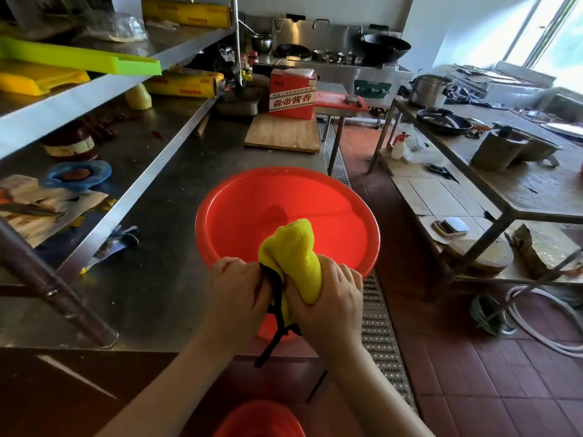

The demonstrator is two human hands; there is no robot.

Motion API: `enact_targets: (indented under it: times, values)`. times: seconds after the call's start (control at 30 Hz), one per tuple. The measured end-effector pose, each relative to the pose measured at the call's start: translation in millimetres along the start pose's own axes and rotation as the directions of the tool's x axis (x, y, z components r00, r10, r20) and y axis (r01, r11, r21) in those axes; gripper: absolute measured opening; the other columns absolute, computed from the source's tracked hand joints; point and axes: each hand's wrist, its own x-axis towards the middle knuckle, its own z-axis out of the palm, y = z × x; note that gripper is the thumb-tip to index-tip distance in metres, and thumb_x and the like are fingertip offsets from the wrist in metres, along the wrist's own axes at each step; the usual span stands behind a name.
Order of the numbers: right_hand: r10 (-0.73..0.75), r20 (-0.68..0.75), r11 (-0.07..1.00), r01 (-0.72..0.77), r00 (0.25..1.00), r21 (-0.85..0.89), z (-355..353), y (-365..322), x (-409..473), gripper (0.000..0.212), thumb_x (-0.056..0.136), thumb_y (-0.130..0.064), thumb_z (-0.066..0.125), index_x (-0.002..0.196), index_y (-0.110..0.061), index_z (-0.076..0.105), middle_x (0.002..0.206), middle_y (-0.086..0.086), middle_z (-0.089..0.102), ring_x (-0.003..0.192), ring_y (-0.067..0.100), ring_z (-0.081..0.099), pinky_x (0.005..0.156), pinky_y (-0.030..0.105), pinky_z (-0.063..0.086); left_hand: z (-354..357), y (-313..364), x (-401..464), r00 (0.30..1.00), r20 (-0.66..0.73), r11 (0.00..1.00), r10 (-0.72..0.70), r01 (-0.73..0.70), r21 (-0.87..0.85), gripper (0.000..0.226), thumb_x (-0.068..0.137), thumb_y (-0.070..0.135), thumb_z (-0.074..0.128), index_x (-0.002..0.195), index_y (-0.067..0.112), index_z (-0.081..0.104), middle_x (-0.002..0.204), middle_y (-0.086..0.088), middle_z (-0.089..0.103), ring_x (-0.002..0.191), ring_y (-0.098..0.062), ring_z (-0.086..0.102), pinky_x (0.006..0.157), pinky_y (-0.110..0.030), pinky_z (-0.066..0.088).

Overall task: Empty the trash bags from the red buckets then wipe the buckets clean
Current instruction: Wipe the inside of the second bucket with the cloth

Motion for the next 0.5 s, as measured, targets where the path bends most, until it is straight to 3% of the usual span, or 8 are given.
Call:
enact_targets:
  times: [0.17, 0.27, 0.37, 0.5]
  values:
    - [-0.162, 0.065, 0.987, 0.161, 0.985, 0.015, -1.5, 2.4, 4.2, 0.048, 0.081, -0.056, 0.06, 0.102, -0.013, 0.064, 0.091, -0.005, 0.068, 0.081, 0.02, 0.062, 0.08, 0.035, 0.041, -8.3, -12.1, 13.4, 1.0, 0.013, 0.997, -0.027, 0.028, -0.079, 0.03, 0.087, 0.028, 0.04, 0.059, 0.036, 0.031, 0.051, 0.015, 0.035, 0.053, -0.008, 0.041, 0.075, -0.028, 0.032]
    - [-0.213, 0.084, 0.977, 0.21, 0.974, 0.038, -6.6, 13.9, 7.9, 0.048, 0.081, -0.055, 0.061, 0.103, -0.013, 0.063, 0.091, -0.005, 0.068, 0.081, 0.019, 0.062, 0.081, 0.035, 0.043, -10.9, -26.7, 16.7, 0.997, 0.066, 0.998, -0.025, 0.029, -0.054, 0.042, 0.095, 0.032, 0.038, 0.054, 0.027, 0.044, 0.048, 0.011, 0.041, 0.051, -0.007, 0.044, 0.077, -0.03, 0.034]
    - [-0.241, 0.089, 0.97, 0.235, 0.967, 0.066, -14.7, 31.7, 11.1, 0.045, 0.079, -0.051, 0.063, 0.104, -0.013, 0.063, 0.09, -0.005, 0.067, 0.083, 0.018, 0.06, 0.08, 0.037, 0.046, -11.5, -36.9, 18.8, 0.997, 0.075, 0.999, -0.033, 0.035, -0.029, 0.047, 0.098, 0.032, 0.038, 0.054, 0.02, 0.048, 0.047, 0.008, 0.043, 0.048, -0.009, 0.046, 0.085, -0.031, 0.038]
    - [-0.279, 0.133, 0.957, 0.263, 0.951, 0.124, -27.6, 55.1, 23.7, 0.045, 0.081, -0.047, 0.061, 0.103, -0.009, 0.065, 0.091, -0.005, 0.066, 0.085, 0.015, 0.058, 0.081, 0.036, 0.045, -18.5, -50.7, 25.8, 0.992, 0.125, 0.993, -0.032, 0.045, -0.109, 0.048, 0.097, 0.032, 0.035, 0.053, 0.022, 0.052, 0.046, 0.006, 0.048, 0.049, -0.011, 0.051, 0.098, -0.021, 0.033]
